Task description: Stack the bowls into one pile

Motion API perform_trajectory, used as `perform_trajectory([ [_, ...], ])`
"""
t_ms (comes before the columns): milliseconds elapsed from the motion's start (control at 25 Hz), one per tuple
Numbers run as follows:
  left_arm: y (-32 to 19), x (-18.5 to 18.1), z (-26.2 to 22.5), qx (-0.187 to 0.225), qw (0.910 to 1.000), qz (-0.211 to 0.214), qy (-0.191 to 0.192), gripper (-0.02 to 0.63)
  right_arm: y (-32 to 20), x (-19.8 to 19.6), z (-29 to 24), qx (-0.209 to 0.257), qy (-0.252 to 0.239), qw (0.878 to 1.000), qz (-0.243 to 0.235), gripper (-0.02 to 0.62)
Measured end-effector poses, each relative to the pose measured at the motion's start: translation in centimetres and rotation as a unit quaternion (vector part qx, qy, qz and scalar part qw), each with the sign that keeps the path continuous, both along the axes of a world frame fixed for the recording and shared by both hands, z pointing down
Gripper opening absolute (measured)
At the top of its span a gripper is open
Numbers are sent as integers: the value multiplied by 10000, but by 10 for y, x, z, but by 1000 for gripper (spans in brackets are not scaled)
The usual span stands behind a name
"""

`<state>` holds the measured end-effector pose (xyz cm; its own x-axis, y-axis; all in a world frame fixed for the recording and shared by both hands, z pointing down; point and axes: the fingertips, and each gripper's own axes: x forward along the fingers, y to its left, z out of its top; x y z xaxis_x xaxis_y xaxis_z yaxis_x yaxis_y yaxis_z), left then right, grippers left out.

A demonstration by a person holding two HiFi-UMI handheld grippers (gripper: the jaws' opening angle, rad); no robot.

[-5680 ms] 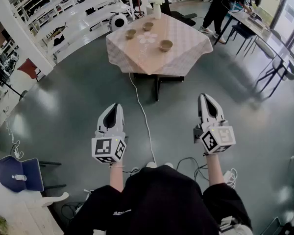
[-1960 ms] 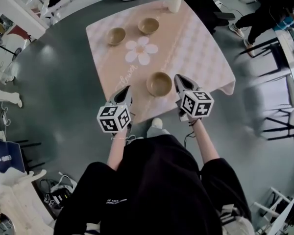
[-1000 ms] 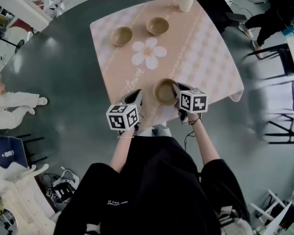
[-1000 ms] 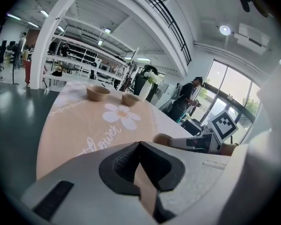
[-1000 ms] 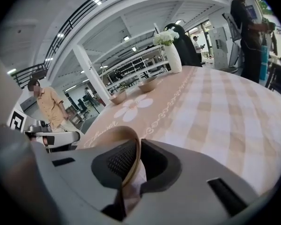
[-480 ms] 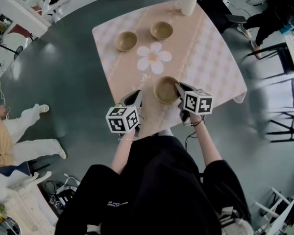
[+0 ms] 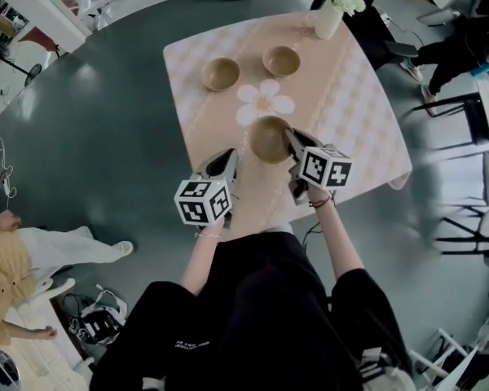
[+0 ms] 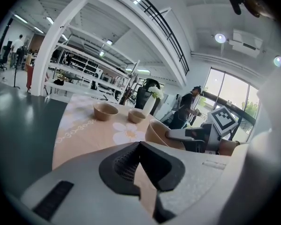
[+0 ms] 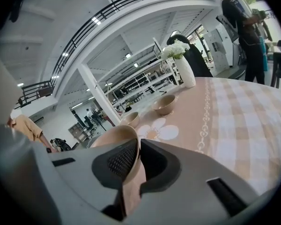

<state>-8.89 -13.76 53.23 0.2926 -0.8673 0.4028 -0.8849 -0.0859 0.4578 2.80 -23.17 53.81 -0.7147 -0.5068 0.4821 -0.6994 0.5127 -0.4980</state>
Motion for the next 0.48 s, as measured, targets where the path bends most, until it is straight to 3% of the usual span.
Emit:
perform_trajectory([
  [480, -55, 1, -11, 85, 9994, -323, -32, -3, -85, -1, -16, 114, -232, 9989, 384, 15],
])
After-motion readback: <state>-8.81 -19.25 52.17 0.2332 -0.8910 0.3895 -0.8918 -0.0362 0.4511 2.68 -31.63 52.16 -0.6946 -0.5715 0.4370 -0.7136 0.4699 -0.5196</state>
